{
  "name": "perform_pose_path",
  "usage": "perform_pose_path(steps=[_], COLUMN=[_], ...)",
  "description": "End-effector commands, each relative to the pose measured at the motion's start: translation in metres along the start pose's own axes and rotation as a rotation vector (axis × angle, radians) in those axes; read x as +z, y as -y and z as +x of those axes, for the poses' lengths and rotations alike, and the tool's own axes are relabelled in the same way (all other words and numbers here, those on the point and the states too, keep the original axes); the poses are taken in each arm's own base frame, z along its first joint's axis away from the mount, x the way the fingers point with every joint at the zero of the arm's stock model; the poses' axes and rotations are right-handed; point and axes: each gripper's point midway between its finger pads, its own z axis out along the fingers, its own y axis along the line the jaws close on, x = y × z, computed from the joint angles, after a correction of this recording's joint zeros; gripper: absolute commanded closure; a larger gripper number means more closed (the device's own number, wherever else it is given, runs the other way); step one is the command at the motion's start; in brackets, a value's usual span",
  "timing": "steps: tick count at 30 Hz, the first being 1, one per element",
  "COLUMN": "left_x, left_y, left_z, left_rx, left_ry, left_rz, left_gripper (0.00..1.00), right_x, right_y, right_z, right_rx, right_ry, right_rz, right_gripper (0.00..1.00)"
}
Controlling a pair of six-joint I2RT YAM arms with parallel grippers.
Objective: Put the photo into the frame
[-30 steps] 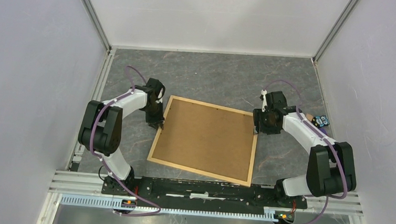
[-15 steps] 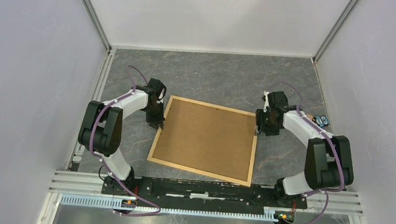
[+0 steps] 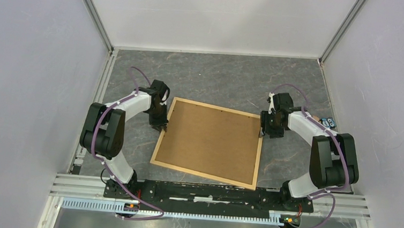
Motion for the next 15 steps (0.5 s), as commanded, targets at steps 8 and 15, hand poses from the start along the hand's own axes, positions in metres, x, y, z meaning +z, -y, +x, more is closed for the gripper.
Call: perform_pose_path(steps=[8, 15], left_x=[0.001, 0.0], left_y=[-0.003, -0.003], left_z=[0.01, 0.011], left_rx=[-0.013, -0.006], left_ry=[-0.021, -0.017], left_rz=[-0.023, -0.03], left_gripper=[0.98, 0.98], right_x=[-0.015, -0.003], right_y=[0.006, 0.007], right_z=[-0.025, -0.016], right_rx=[0.008, 0.009], right_ry=[0.075, 0.042], right_rz=[0.024, 0.018], right_gripper=[0.44, 0.44])
